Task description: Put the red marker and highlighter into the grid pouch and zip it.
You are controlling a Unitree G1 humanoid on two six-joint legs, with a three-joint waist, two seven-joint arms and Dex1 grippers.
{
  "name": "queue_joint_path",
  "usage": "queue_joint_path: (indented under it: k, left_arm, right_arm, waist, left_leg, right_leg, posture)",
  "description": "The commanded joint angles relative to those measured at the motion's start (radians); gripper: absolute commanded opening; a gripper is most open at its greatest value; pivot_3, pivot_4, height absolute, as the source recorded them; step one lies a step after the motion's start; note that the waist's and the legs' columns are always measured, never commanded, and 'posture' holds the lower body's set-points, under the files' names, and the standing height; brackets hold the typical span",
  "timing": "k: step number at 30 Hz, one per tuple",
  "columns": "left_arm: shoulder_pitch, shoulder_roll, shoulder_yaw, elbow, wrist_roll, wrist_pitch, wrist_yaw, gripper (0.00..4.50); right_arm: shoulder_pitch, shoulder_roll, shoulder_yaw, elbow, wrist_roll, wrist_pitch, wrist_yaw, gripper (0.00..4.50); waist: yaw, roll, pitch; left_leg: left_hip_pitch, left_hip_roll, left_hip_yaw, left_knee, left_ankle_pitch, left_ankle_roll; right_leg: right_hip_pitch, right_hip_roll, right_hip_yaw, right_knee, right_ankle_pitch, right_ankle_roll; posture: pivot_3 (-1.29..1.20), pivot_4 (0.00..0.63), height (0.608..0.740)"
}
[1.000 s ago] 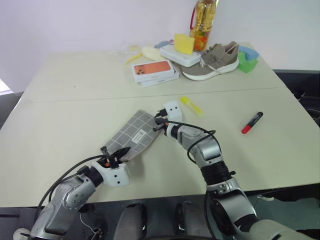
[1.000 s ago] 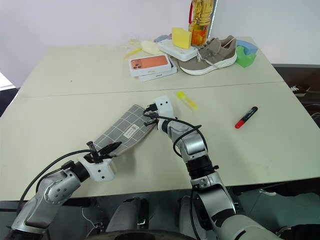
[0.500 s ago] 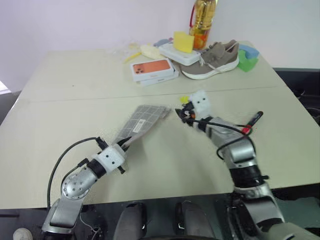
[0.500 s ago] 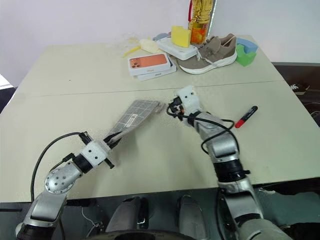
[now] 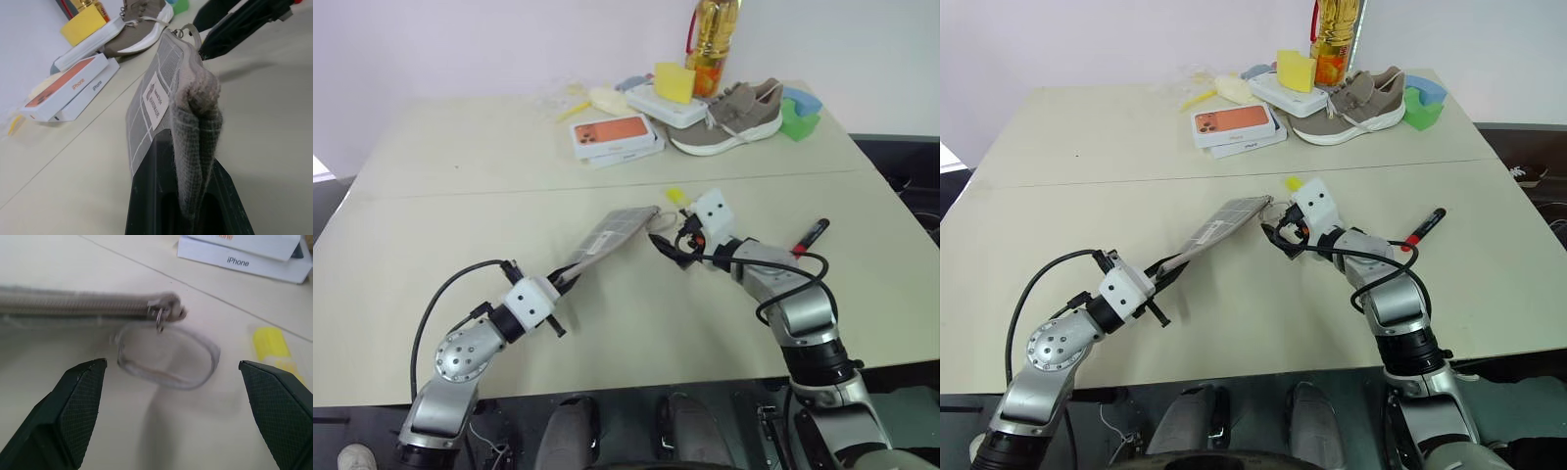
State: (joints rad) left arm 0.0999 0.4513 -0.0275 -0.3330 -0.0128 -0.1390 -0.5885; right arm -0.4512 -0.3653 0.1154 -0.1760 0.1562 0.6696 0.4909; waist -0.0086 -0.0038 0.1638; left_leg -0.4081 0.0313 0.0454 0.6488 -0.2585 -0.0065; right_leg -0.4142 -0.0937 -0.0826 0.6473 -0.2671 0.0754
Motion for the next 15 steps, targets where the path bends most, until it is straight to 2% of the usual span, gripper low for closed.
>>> queue_joint_path:
  k: [1,15]
  left_arm:
    - [0.002,0.005,-0.009,-0.024,-0.011,-0.023,-0.001,0.0]
    - [-0.003,0.006,-0.016,-0.009,-0.011,-0.04,-0.009,0.0]
  right_arm:
    - [-0.026,-0.002,0.011,-0.035,-0.021,-0.013,-0.015,4.49]
    - [-0.056,0.007,-0.002,-0.058,0.013,0.023,-0.005,4.49]
  waist:
    - [-0.001,0.0,0.0]
    - [-0.001,0.0,0.0]
  left_leg:
    - [0.0,0.0,0.0,0.0,0.0,0.0]
    - [0.0,0.0,0.0,0.0,0.0,0.0]
  right_leg:
    - [0.0,0.0,0.0,0.0,0.0,0.0]
    - [0.0,0.0,0.0,0.0,0.0,0.0]
  posture:
    - [0.0,0.15,0.74]
    - [0.0,0.15,0.74]
